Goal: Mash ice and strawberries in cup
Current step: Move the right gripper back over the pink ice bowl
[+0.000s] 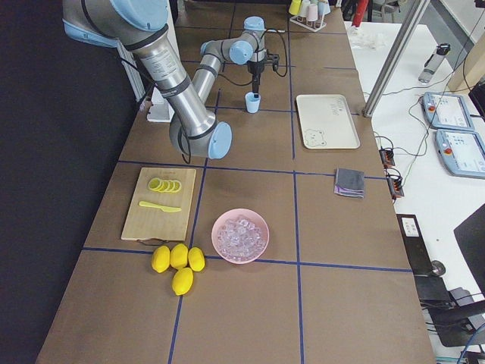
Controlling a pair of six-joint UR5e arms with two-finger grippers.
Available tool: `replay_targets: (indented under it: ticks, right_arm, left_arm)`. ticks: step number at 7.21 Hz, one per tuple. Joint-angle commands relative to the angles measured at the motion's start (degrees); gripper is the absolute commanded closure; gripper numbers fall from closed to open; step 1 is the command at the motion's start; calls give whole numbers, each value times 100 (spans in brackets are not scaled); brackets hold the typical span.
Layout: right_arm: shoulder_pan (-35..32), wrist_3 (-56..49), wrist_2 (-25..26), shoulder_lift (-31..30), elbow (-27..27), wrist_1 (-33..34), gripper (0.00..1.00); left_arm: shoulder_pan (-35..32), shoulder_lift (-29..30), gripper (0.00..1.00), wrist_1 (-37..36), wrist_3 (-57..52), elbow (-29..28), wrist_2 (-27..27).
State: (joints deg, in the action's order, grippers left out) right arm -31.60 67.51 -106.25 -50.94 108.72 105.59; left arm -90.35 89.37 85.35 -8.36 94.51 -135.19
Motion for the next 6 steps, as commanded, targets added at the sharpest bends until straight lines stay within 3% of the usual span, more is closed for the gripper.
replay_targets:
  ticks: [1, 3, 6]
  right_arm:
    - [-948, -1575, -725, -1421, 1026, -21, 2]
    - [-2082, -3419, -1361, -2546, 1274, -21, 2]
    - [-3533, -5821, -2063, -3796, 1187, -30, 2]
  left_arm:
    - [0, -25, 0, -1, -7, 6, -7]
    - [0, -34, 0, -1, -7, 6, -7]
    - [0, -34, 0, 8, -16, 6, -7]
